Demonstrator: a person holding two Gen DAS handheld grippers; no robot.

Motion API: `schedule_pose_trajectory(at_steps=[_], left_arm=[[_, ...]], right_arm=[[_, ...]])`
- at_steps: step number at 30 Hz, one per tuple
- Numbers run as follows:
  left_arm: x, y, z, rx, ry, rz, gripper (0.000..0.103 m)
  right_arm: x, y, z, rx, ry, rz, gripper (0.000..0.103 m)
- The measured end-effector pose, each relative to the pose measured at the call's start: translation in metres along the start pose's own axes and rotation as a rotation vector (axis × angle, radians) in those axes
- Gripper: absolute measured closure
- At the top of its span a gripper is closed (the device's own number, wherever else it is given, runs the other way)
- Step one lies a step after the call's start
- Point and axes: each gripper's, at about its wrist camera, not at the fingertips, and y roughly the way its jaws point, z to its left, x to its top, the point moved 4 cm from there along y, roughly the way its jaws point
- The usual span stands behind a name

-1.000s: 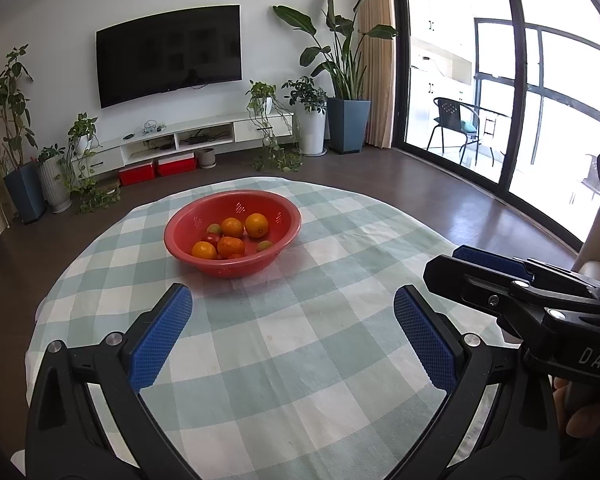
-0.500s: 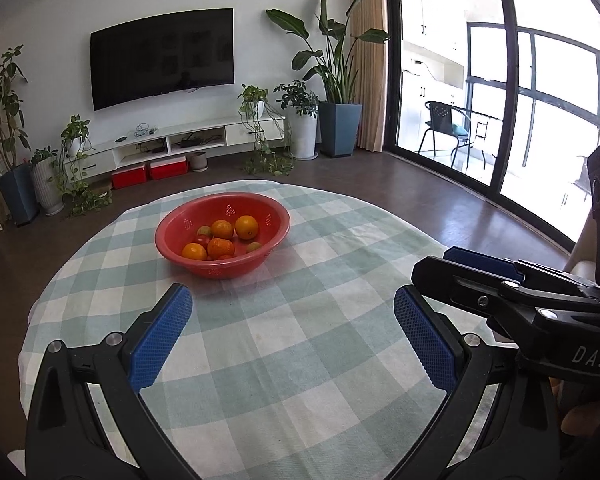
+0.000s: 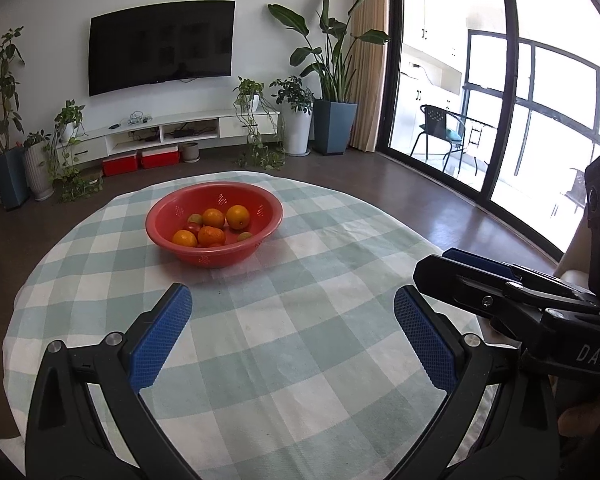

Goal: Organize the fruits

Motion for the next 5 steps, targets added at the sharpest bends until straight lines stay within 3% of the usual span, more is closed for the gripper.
schedule_pose_trajectory(at_steps=[5], left_arm=[[-0.0038,0.0050,0.0002,0.040,0.017,0.023,0.001]], right_arm=[[-0.0013,0.0016,0.0023,-0.004,-0.001,0.001,0.038]])
